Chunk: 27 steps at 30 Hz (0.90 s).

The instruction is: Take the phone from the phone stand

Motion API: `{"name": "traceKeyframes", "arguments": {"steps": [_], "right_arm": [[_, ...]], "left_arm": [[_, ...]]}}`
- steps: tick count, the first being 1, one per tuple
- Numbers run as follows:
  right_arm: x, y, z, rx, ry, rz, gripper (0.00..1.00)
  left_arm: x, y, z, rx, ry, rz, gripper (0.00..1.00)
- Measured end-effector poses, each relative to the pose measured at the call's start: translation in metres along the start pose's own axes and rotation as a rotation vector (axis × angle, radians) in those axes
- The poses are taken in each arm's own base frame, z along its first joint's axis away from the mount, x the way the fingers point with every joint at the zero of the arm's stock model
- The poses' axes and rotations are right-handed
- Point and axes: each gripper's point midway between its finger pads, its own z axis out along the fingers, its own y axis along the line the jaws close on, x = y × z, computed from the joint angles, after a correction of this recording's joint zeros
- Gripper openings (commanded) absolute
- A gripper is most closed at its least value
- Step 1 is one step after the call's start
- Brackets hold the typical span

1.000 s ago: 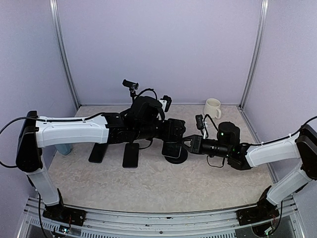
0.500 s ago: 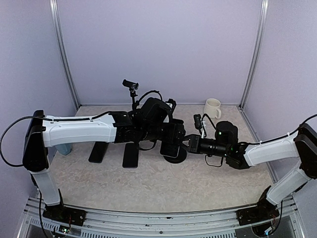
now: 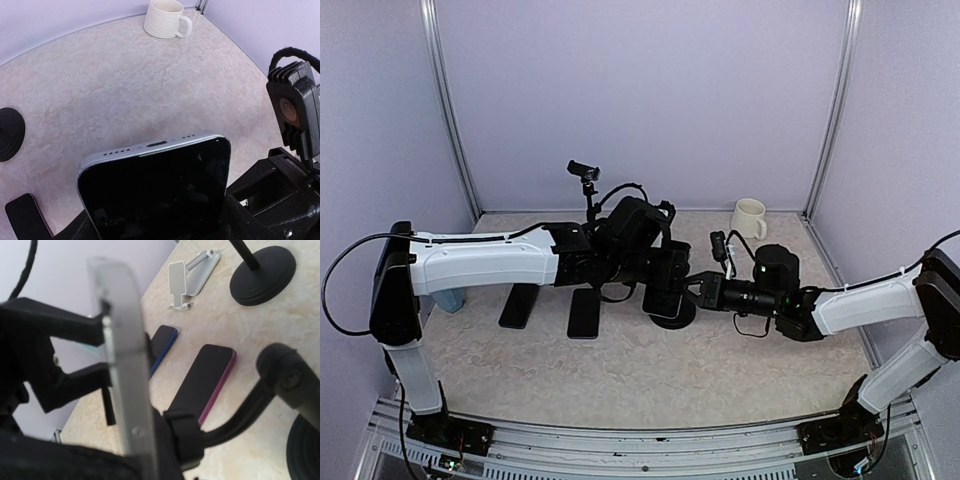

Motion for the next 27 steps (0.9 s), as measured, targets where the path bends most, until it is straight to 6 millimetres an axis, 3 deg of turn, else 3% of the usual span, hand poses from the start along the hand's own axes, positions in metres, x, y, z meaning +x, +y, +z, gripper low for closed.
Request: {"name": "traceKeyframes", "arguments": {"steps": [3,20,27], "right_arm": [[0.002,0.000,0.001,0.004,0.013,0.006,0.46],[-0.005,0.000,-0.010,-0.022,0.036,0.025,0.61],[-0.005,-0.001,-0.014,-0.039,0.051,0.032,0.60]], "left_arm": [[-0.001,0.000,0.000,0.001,-0.004,-0.002,0.58],[-0.004,-0.007,0.000,0.033,-0.011,0.026,0.53],[-0.004,-0.006,0.000,0.032,-0.013,0.035,0.63]]}}
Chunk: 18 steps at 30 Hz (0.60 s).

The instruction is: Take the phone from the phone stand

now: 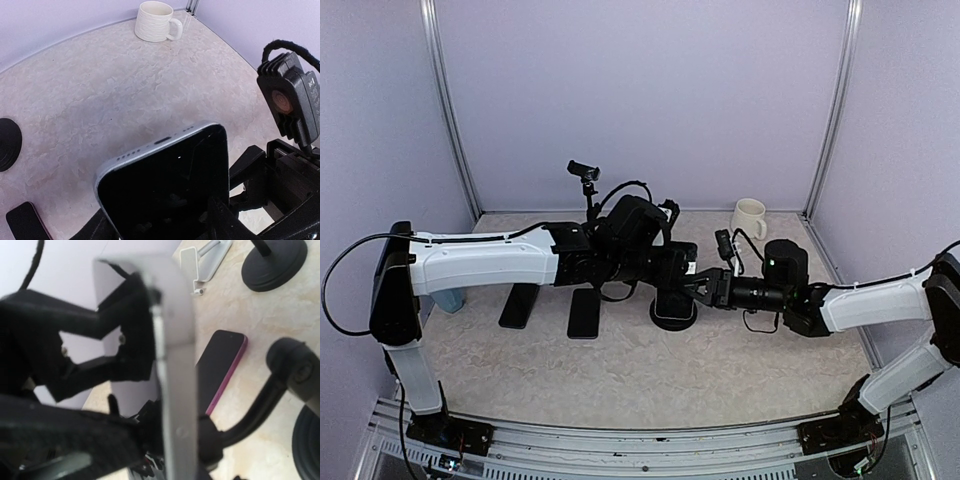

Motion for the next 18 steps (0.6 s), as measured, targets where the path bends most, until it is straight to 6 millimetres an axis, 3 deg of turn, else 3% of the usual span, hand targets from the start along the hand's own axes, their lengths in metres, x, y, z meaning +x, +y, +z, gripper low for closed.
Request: {"name": "traceKeyframes", "arguments": {"steps": [11,18], "right_arm": [[-0.004,0.005,-0.012,-0.027,-0.007,-0.030,0.57],[-0.007,0.004,-0.017,-0.042,-0.003,-0.041,0.47]], "left_arm": [[0.002,0.015,-0.004,-0.018,0.003,-0.009,0.97],[0.001,0.021,-0.017,0.008,-0.007,-0.023,0.99]]}}
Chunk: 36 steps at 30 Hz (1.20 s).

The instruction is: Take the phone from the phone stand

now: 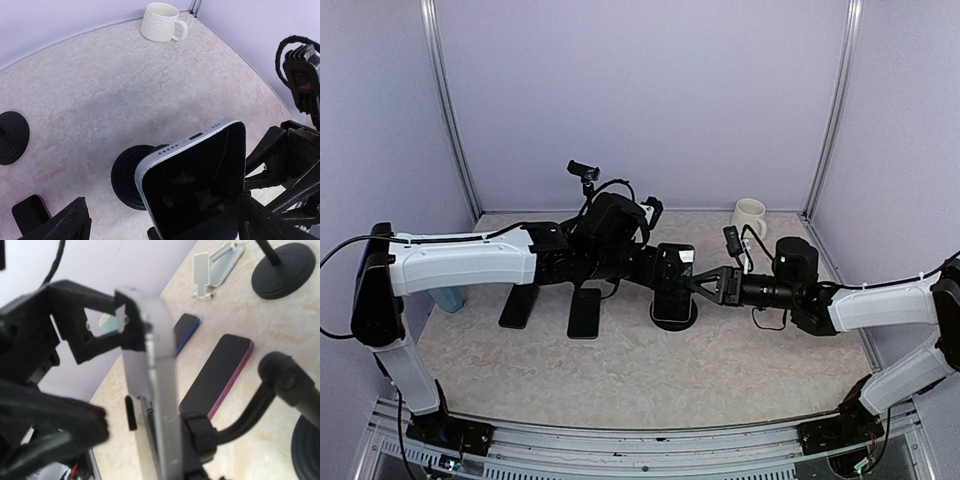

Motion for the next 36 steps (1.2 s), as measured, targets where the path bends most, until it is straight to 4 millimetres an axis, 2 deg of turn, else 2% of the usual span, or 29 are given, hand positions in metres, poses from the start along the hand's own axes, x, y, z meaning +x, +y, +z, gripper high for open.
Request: {"name": "traceKeyframes", "arguments": {"steps": [5,11,16,28,33,36], "right_arm": [[0.007,0.001,0.003,-0.029,0.032,0.016,0.42],[0.010,0.004,0.004,-0.050,0.047,0.036,0.40],[0.011,0.004,0.005,-0.050,0.049,0.042,0.40],[0.013,0.010,0.002,-0.040,0.053,0.056,0.42],[0.012,0.010,-0.001,-0.022,0.049,0.061,0.49],[0.011,0.010,-0.005,-0.008,0.040,0.061,0.50]], "left_arm": [[-0.004,0.004,-0.007,0.030,-0.013,-0.024,0.99],[-0.014,0.008,-0.013,0.039,-0.039,-0.042,0.99],[-0.014,0.006,-0.013,0.052,-0.036,-0.045,0.99],[-0.012,0.003,-0.012,0.062,-0.030,-0.042,0.99],[-0.010,-0.002,-0.009,0.067,-0.024,-0.036,0.99],[-0.010,-0.008,-0.008,0.075,-0.020,-0.030,0.99]]}}
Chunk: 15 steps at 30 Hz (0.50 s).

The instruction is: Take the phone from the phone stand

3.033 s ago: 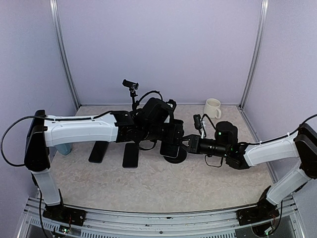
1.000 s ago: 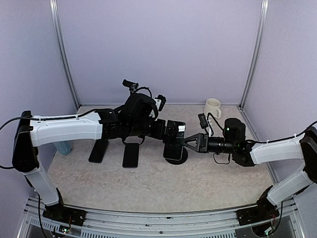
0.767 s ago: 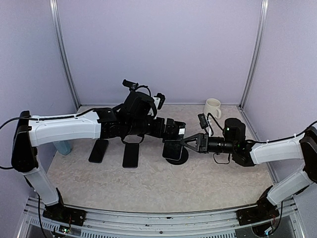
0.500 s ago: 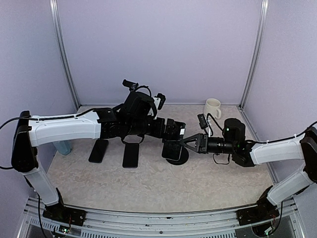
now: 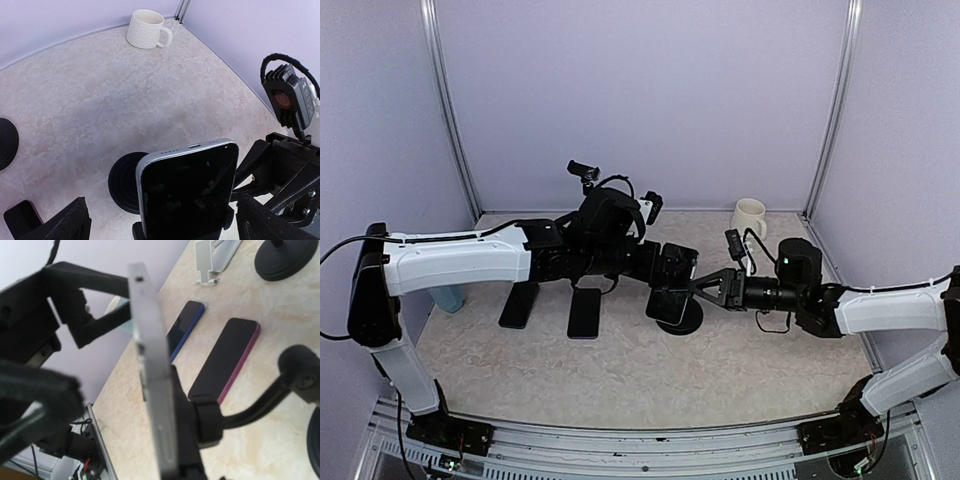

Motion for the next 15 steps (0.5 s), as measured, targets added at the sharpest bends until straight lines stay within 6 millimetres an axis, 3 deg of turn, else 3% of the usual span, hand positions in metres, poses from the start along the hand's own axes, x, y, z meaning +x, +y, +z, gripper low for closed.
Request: {"name": "traceKeyframes", "arguments": {"steps": [15], "right_arm": [[0.0091,-0.0046,0.0010,-0.013,0.018,0.046,0.43]], "left_arm": [[-0.0020,-0.0102,-0.0020,0.012,0.000,0.013,0.99]]}}
